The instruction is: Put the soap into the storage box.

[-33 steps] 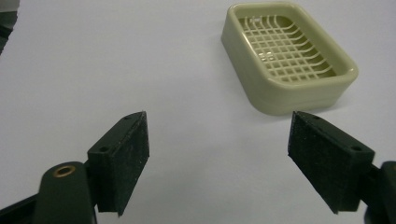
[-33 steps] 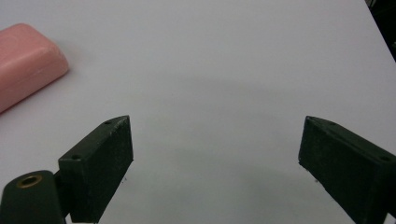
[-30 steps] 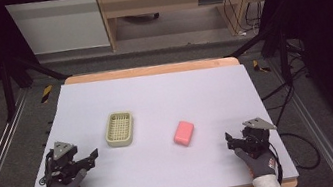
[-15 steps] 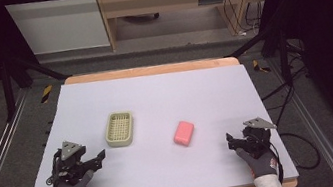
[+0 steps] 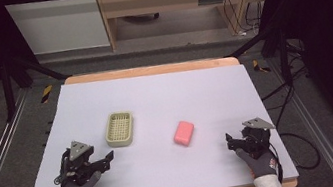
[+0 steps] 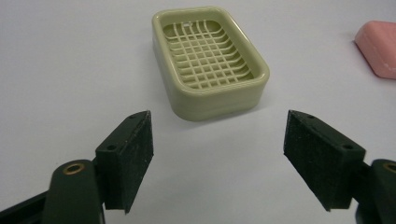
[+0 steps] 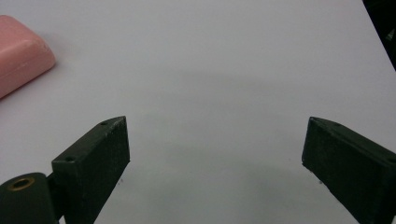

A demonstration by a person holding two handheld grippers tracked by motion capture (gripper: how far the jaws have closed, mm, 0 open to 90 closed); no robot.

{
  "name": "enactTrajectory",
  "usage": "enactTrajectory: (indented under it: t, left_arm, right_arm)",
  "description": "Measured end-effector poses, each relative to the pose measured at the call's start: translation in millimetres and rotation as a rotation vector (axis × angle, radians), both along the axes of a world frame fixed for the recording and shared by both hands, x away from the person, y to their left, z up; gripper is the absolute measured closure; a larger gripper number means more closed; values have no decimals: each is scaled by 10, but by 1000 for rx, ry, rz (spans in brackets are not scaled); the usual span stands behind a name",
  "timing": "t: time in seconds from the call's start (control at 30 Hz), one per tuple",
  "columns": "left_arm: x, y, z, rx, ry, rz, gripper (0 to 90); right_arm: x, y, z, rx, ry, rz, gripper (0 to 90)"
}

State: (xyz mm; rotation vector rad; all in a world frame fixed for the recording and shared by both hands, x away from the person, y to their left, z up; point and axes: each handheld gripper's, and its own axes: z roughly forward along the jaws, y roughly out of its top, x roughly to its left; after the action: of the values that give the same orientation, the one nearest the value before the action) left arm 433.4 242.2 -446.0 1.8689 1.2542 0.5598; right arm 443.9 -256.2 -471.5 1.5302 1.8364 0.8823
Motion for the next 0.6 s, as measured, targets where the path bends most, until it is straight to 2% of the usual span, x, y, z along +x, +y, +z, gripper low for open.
enactTrajectory:
  t: [0.23,0.6]
  left_arm:
    - [-11,-115,-9,-1,-2,-24,211]
    - [9,-239,-1,13,-16,-48,198]
  right_arm:
    - [-3,6,6,3,-6,1,77]
    - [12,42,-9,-11,12,8,77]
